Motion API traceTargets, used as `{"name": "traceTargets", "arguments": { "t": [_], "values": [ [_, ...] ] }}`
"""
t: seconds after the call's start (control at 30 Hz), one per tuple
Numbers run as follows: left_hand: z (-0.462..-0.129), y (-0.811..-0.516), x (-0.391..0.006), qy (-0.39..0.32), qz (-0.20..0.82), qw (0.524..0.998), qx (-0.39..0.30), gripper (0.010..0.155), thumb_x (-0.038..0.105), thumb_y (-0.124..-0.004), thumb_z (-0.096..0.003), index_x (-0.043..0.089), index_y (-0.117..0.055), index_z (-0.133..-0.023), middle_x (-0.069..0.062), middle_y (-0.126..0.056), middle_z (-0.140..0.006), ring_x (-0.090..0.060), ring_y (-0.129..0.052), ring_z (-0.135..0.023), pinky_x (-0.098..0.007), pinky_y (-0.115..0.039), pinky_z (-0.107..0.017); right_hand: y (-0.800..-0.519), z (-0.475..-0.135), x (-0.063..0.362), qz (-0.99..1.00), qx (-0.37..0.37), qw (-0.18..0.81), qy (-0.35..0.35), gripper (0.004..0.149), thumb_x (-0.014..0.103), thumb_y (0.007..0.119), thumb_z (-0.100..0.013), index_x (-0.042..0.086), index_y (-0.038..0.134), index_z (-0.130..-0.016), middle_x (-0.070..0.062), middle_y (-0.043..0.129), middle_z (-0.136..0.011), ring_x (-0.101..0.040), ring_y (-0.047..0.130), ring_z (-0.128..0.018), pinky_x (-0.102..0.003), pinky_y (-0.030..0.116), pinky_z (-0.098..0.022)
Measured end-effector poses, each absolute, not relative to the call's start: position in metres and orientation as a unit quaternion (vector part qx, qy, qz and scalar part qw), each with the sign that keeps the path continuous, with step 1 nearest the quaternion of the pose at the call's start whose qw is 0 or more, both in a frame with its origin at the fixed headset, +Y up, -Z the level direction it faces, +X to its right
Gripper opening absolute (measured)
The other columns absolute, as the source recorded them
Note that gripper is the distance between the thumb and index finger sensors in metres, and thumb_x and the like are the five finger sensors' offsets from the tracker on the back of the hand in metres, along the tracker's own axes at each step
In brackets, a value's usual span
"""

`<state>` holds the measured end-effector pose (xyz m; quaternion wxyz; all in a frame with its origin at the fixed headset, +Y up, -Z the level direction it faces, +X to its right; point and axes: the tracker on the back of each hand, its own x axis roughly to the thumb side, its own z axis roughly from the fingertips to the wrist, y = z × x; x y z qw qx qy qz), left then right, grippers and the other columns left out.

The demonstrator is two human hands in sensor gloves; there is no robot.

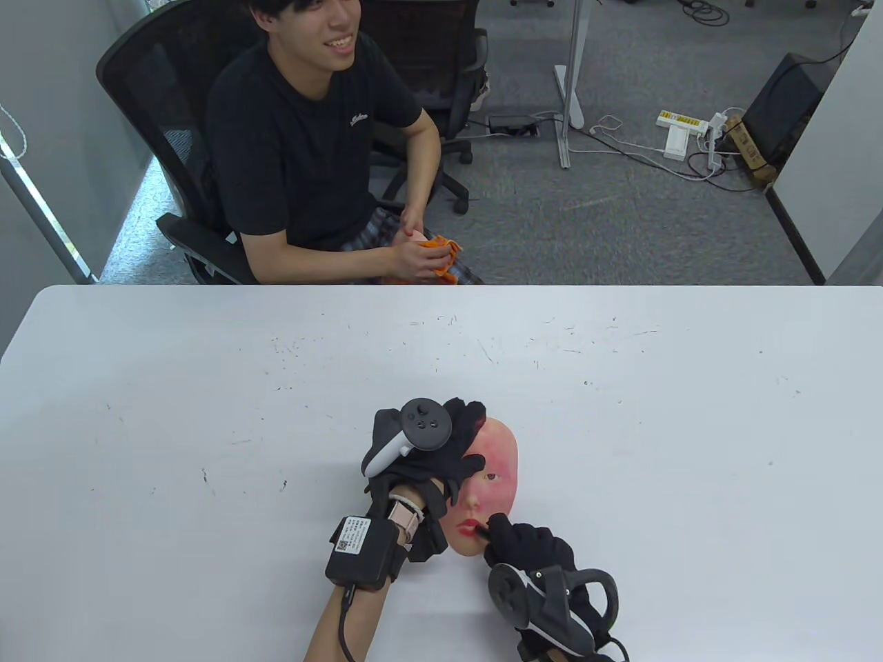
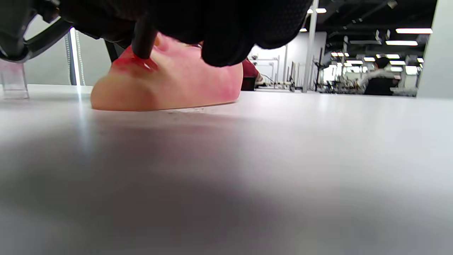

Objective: Apply lipstick on mannequin lips

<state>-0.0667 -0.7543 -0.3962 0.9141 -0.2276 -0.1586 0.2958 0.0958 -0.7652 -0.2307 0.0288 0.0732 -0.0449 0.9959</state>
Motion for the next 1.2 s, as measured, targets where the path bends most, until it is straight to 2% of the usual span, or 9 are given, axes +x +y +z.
{"name": "traceTargets", "arguments": {
  "t": [0.37, 0.57, 0.77, 0.9, 1.2],
  "values": [
    [-0.3961, -0.7541, -0.0670, -0.158, 0.296, 0.914, -0.228, 0.080, 0.045, -0.069, -0.0486, 0.049, -0.018, -0.110, 0.008, -0.004, -0.118, -0.025, -0.007, -0.109, -0.050, -0.021, -0.082, -0.7650, -0.2236, 0.0895, 0.994, 0.096, 0.011, -0.055, 0.051, 0.043, 0.071, -0.043, 0.024, 0.072, -0.090, 0.004, 0.088, -0.063, -0.021, 0.092, -0.058, -0.042, 0.077, -0.051],
    [-0.3961, -0.7542, -0.0671, -0.159, 0.298, 0.913, -0.228, 0.081, 0.045, -0.070, -0.0484, 0.050, -0.018, -0.110, 0.008, -0.004, -0.118, -0.025, -0.007, -0.110, -0.050, -0.021, -0.082, -0.7681, -0.2287, 0.0948, 0.997, 0.070, 0.023, -0.033, 0.051, 0.040, 0.072, -0.044, 0.021, 0.070, -0.091, 0.000, 0.086, -0.066, -0.024, 0.088, -0.061, -0.045, 0.073, -0.053],
    [-0.3962, -0.7545, -0.0672, -0.160, 0.300, 0.912, -0.229, 0.080, 0.045, -0.069, -0.0492, 0.049, -0.017, -0.110, 0.008, -0.004, -0.118, -0.024, -0.007, -0.109, -0.050, -0.020, -0.082, -0.7679, -0.2295, 0.0917, 0.996, 0.075, 0.021, -0.039, 0.052, 0.042, 0.069, -0.046, 0.023, 0.065, -0.094, 0.002, 0.084, -0.070, -0.023, 0.087, -0.065, -0.044, 0.073, -0.056],
    [-0.3962, -0.7545, -0.0673, -0.159, 0.300, 0.913, -0.228, 0.080, 0.045, -0.069, -0.0489, 0.049, -0.018, -0.110, 0.008, -0.004, -0.118, -0.024, -0.007, -0.109, -0.050, -0.020, -0.082, -0.7694, -0.2299, 0.0945, 0.998, 0.059, 0.018, -0.030, 0.051, 0.041, 0.071, -0.045, 0.022, 0.068, -0.092, 0.001, 0.085, -0.067, -0.024, 0.088, -0.062, -0.044, 0.073, -0.054],
    [-0.3963, -0.7547, -0.0675, -0.159, 0.300, 0.912, -0.229, 0.080, 0.045, -0.069, -0.0486, 0.049, -0.018, -0.110, 0.008, -0.004, -0.118, -0.024, -0.007, -0.110, -0.050, -0.020, -0.082, -0.7689, -0.2253, 0.0930, 0.995, 0.089, 0.023, -0.040, 0.051, 0.042, 0.071, -0.044, 0.023, 0.070, -0.091, 0.002, 0.087, -0.065, -0.022, 0.090, -0.060, -0.043, 0.075, -0.053]
  ]
}}
